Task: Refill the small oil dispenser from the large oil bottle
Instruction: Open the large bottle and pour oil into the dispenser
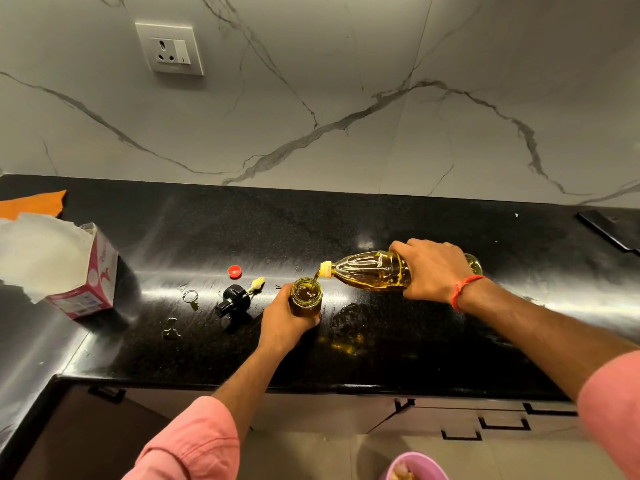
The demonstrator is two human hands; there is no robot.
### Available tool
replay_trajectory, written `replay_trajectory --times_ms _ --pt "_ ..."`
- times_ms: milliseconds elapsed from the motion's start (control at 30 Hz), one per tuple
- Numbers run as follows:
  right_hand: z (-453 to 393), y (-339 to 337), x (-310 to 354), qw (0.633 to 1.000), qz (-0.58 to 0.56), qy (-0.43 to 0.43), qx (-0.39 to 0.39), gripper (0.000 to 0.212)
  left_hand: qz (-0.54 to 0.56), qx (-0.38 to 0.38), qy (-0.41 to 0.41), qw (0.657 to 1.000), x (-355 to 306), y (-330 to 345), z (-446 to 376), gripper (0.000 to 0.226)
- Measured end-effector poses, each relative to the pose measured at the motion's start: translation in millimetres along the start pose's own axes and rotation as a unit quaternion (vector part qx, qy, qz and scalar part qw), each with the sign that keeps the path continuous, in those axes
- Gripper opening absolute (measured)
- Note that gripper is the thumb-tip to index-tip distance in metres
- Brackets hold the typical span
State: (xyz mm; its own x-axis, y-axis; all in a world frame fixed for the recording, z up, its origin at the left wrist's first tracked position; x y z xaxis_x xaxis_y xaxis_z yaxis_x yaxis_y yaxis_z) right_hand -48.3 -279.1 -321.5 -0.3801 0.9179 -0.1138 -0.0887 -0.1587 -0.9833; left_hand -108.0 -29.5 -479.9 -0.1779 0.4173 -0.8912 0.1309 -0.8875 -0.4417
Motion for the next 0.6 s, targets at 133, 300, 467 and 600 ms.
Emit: replay_trajectory --times_ms 133,300,467,600 --pt "-0.6 -0.9 0.2 1.0 -0.004 0.0 0.001 0.069 0.001 0.0 0.001 1.0 0.3 0.2 0.0 0.067" --pt "-1.1 0.3 0.2 1.0 0.002 0.0 -0.005 0.072 0.001 -0.005 0.006 1.0 1.3 0.1 -0.1 0.064" --pt "-1.9 1.3 -0.1 1.0 0.002 -0.002 -0.009 0.07 0.004 -0.003 0.004 1.0 1.3 0.1 -0.4 0.063" --pt "-2.6 5.4 0.0 1.0 -0.004 -0.006 -0.004 0.069 0.004 0.001 0.002 1.0 2.8 0.7 -0.5 0.065"
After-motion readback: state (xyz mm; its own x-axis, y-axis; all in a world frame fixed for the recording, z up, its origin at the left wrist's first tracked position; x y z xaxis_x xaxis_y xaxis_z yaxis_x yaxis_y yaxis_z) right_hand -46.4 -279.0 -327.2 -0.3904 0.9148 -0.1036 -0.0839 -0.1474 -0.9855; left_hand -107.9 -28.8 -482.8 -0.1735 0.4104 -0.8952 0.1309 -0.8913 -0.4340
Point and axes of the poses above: each hand's wrist, its own z-axis away from the middle knuckle, its own y-axis out of the palm, x = y × z, the point moved 1 cm from there along -z, towards the middle knuckle, and after that the axes turned 1 degree about y, right-handed, at the moved point
